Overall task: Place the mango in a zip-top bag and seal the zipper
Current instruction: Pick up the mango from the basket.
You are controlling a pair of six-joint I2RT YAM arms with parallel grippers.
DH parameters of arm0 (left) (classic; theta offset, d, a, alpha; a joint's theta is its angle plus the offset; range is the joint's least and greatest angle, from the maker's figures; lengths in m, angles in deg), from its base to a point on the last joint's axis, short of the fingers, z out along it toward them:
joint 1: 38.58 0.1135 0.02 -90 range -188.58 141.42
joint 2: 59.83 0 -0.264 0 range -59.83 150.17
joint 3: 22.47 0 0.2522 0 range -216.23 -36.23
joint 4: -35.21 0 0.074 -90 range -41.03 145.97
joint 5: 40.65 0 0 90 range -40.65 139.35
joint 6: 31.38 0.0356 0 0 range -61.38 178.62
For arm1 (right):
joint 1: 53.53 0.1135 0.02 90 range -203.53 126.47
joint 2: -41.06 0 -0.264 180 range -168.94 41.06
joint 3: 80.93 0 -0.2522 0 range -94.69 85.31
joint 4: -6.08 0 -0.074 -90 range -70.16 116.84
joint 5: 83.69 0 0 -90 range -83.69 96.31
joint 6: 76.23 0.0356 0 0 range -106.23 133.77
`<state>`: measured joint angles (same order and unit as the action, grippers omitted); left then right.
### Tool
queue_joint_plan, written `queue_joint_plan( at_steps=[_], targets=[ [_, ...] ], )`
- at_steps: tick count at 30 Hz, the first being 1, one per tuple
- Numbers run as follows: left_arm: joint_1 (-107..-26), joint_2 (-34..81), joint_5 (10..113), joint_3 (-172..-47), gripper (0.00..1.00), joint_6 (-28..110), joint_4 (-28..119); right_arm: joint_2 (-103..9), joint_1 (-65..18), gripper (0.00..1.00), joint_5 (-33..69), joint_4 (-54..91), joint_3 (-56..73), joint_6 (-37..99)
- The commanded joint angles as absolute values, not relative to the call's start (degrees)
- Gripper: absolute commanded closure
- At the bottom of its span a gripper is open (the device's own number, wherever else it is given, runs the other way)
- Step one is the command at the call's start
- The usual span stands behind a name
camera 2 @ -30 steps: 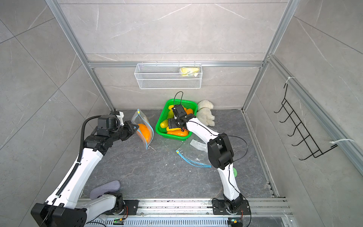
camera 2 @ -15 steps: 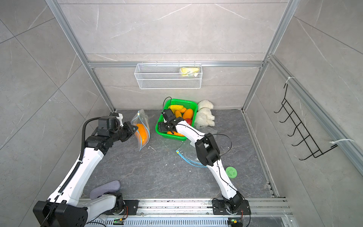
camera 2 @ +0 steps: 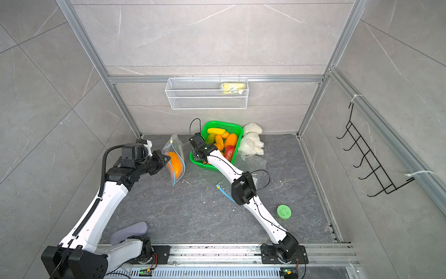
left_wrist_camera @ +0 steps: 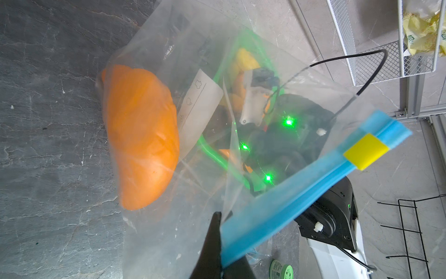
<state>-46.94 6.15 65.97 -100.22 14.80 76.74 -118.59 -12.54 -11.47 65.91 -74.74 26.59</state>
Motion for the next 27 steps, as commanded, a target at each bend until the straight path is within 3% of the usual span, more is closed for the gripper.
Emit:
queue_joint_plan(
  at_steps=[1,9,11,15,23,27],
  targets=[
    [-46.8,5.2,67.0,-100.4,1.0,14.6,75.0,-119.9,-13.2,0.33,-10.1,65.8,-73.7,22.9],
    [-46.8,4.2,66.4,-100.4,1.0,14.8,75.5,-114.9,-13.2,0.77,-8.6,64.4,-69.3,23.8],
    [-46.8,4.4,66.5,-100.4,1.0,15.0,75.7,-111.0,-13.0,0.8,-7.4,62.7,-65.1,24.1],
    [-47.0,5.2,67.8,-100.1,1.0,14.1,74.3,-95.8,-12.8,0.88,-3.7,50.9,-45.0,25.2],
    [-50.7,9.9,67.2,-103.0,1.0,12.8,71.0,-67.6,-12.9,0.92,1.9,28.9,-9.6,27.8],
    [-52.6,14.0,67.2,-106.2,1.0,12.7,70.1,-54.9,-12.0,0.95,11.5,13.3,6.1,30.9]
  ],
)
